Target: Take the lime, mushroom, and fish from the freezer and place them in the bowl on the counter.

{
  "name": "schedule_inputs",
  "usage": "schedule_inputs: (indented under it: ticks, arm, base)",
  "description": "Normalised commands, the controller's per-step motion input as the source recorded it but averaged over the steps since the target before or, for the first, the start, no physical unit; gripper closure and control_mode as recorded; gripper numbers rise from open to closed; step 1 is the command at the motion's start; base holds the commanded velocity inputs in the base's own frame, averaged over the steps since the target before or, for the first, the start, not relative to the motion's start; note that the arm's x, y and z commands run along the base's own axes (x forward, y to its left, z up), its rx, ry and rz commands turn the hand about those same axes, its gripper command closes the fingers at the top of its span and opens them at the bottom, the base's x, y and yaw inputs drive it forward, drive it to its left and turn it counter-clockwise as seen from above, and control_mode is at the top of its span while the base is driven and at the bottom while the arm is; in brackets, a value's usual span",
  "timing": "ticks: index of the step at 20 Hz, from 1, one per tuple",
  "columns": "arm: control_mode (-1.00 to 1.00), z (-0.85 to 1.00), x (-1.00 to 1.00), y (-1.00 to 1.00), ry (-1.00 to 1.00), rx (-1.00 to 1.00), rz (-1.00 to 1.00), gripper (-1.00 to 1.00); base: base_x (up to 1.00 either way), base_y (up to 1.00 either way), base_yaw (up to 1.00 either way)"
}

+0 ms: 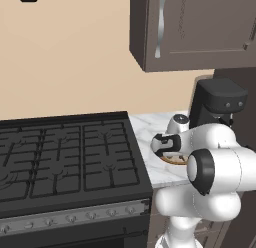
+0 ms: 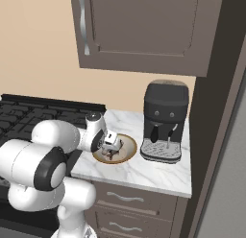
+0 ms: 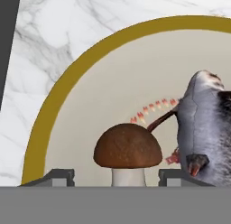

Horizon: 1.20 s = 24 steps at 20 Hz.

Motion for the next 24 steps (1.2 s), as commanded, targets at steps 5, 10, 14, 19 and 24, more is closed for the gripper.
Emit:
schedule_inputs:
  ticks: [5,10,14,19,24]
  arm:
    - [-1.00,0.28,-0.16,0.00,-0.07,0.00,0.00,-1.00]
    - [-1.00,0.59,-0.51,0.00,-0.13,0.00,0.00,-1.00]
    - [-1.00,0.62,-0.74,0.00,-0.15,-0.01,0.00,-1.00]
    - [-1.00,0.71,-0.88,0.19,-0.09,-0.05,0.00,-1.00]
    - [-1.00,0.79,-0.74,0.19,-0.01,-0.06,0.00,-1.00]
  base:
    - [0.00,0.00,0.00]
    - [0.00,0.00,0.00]
    - [0.00,0.00,0.00]
    - [0.00,0.00,0.00]
    - [0.00,0.00,0.00]
